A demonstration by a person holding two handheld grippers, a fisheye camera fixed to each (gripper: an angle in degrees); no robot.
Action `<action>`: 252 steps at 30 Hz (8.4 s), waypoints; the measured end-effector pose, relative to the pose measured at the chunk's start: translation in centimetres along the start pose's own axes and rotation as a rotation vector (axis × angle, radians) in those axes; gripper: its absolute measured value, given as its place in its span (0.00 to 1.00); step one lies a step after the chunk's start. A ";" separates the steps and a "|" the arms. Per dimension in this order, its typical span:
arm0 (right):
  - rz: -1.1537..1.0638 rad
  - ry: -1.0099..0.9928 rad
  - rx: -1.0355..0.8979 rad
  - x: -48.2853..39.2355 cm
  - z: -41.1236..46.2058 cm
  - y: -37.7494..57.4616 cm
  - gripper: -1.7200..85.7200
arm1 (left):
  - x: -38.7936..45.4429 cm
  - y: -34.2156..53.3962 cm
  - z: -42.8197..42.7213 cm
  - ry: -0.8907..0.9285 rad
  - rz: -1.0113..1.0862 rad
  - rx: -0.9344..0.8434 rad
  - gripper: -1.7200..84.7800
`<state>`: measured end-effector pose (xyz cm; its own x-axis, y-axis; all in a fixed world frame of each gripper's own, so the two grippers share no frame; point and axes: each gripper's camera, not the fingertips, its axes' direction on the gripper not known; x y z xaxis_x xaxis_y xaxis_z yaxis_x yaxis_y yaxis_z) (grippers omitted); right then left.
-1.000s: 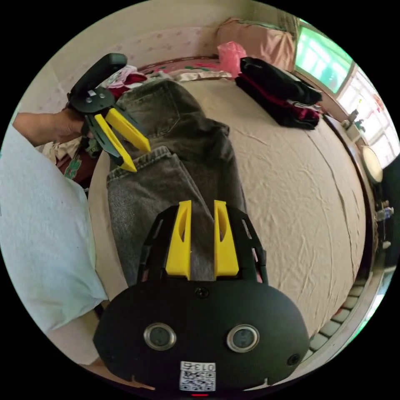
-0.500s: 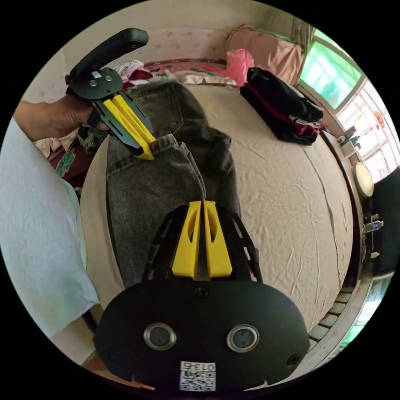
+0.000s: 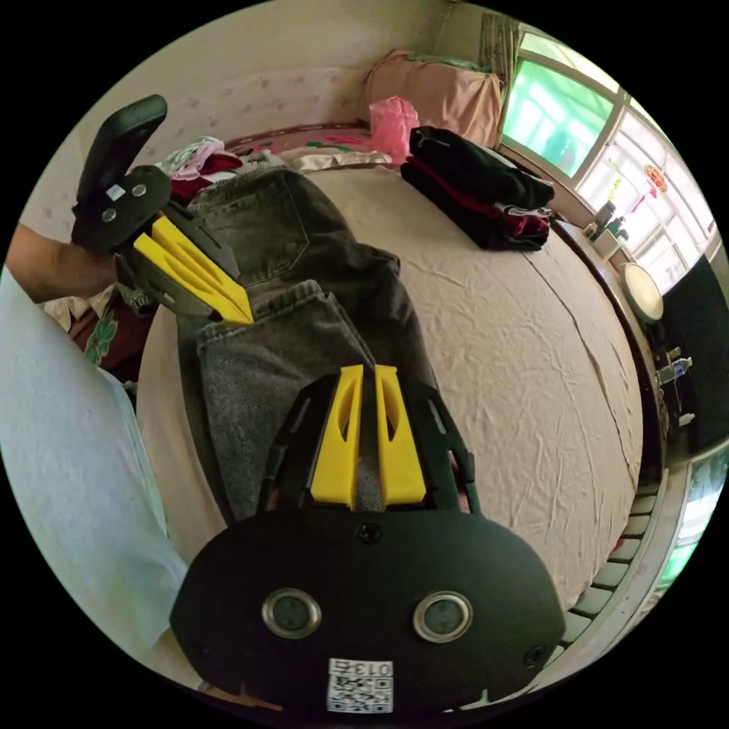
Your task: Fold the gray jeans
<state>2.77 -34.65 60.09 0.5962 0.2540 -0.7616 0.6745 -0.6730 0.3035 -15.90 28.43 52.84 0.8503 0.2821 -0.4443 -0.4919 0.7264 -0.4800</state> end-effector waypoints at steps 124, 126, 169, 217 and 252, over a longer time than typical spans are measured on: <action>0.844 -0.355 0.254 17.3 -11.1 29.8 0.17 | 25.9 -0.9 2.4 0.115 0.652 -0.062 0.12; 0.885 -0.388 0.311 15.5 -12.0 30.1 0.17 | 25.2 -1.4 -0.1 0.194 0.646 -0.003 0.10; 0.638 0.114 -0.102 5.0 -2.2 19.9 0.02 | 15.6 -12.2 6.1 -0.250 0.204 0.001 0.02; 0.818 -0.240 0.397 15.1 -10.1 33.9 0.04 | -14.3 -0.7 2.1 0.109 -0.413 -0.033 0.17; 0.937 -0.558 0.222 23.9 -5.7 35.7 0.12 | -24.0 -4.7 5.4 0.408 -0.417 -0.146 0.14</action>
<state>43.57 -48.69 55.97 0.5122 -0.7300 -0.4525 -0.0660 -0.5588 0.8267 -32.99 21.63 69.90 0.8504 -0.2927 -0.4371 -0.1775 0.6225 -0.7622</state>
